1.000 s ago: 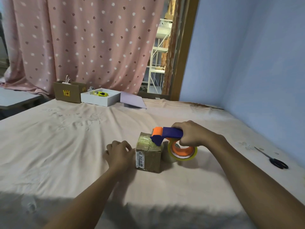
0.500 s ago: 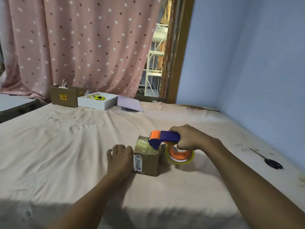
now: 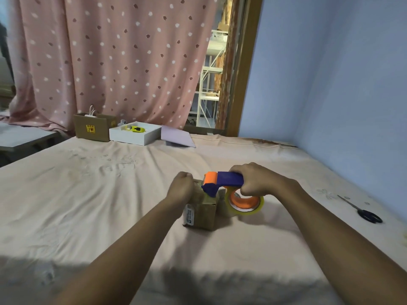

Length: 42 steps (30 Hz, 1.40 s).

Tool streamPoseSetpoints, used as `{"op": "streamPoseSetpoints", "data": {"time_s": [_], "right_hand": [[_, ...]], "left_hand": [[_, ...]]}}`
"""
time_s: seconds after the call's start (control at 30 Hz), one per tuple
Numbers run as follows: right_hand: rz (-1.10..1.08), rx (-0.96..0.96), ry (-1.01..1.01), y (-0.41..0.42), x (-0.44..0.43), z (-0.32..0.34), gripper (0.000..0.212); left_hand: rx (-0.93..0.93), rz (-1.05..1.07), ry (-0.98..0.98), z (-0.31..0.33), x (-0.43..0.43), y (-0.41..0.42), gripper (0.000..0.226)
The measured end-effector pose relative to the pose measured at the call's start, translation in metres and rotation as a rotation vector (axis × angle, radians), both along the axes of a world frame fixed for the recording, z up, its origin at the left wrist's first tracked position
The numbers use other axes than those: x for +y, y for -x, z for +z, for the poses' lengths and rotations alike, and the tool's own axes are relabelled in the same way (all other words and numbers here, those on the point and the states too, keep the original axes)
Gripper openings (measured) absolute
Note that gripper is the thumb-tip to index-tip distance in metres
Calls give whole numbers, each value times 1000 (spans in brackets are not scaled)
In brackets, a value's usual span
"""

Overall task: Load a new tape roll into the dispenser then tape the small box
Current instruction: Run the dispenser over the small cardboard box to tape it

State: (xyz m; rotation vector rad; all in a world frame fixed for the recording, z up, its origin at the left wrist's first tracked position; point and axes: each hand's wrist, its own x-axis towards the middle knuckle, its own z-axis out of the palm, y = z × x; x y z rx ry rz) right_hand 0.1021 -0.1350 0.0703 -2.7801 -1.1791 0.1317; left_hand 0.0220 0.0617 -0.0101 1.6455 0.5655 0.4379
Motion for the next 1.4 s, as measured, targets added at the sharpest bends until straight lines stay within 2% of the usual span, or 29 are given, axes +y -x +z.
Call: {"op": "streamPoseSetpoints", "data": {"time_s": [0.13, 0.3, 0.4, 0.57, 0.7, 0.9, 1.03, 1.17, 1.4], "right_hand": [[3, 9, 27, 1, -10, -2, 50], [-30, -47, 52, 7, -15, -6, 50], [-26, -65, 73, 11, -21, -6, 45], [-6, -125, 56, 10, -27, -7, 51], [-34, -102, 69, 9, -41, -7, 55], [-120, -99, 62, 7, -81, -16, 46], [-78, -149, 112, 13, -72, -28, 37], [-55, -201, 192, 14, -63, -30, 45], [27, -318, 244, 22, -36, -29, 36]], "left_hand": [[117, 34, -220, -11, -8, -7, 41], [188, 12, -418, -8, -4, -11, 41], [201, 9, -417, -12, -2, -13, 39], [206, 2, -401, -13, 1, -17, 38], [207, -15, -420, -12, 2, -14, 41], [220, -13, -447, -10, -1, -15, 41], [219, 2, -490, -9, -5, -14, 42], [218, 1, -491, -9, -6, -13, 43], [226, 26, -509, -8, -10, -11, 42]]}}
